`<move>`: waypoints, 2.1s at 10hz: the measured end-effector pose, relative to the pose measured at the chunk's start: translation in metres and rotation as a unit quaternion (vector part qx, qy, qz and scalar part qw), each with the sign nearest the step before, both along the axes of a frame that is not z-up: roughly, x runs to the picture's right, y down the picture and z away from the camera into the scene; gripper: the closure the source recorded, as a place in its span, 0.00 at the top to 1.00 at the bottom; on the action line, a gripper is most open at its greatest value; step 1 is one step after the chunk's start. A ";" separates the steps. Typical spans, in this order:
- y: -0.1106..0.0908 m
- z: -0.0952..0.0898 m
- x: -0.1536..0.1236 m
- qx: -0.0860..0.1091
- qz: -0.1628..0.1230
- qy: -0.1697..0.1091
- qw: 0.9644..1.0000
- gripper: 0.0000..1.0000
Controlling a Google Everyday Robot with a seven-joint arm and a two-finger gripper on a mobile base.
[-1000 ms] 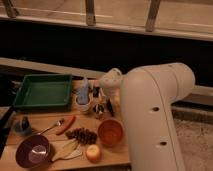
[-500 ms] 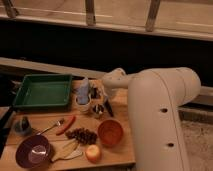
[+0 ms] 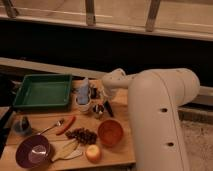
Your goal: Place brush in purple bowl
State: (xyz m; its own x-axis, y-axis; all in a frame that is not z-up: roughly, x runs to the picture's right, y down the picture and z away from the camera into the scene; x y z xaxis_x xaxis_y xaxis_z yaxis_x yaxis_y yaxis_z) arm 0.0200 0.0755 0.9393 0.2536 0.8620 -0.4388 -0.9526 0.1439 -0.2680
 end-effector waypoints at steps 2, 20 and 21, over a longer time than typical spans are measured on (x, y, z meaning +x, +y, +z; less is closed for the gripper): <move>-0.004 -0.004 -0.001 0.003 -0.005 0.001 1.000 0.12; -0.132 -0.107 0.013 0.105 -0.006 0.007 0.994 0.12; -0.136 -0.114 0.013 0.109 -0.003 -0.003 0.994 0.12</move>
State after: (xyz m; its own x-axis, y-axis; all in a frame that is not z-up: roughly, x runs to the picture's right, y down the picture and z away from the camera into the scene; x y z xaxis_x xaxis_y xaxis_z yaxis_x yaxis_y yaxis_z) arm 0.0331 -0.0603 0.8253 0.2622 0.9346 -0.2405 -0.9497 0.2057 -0.2359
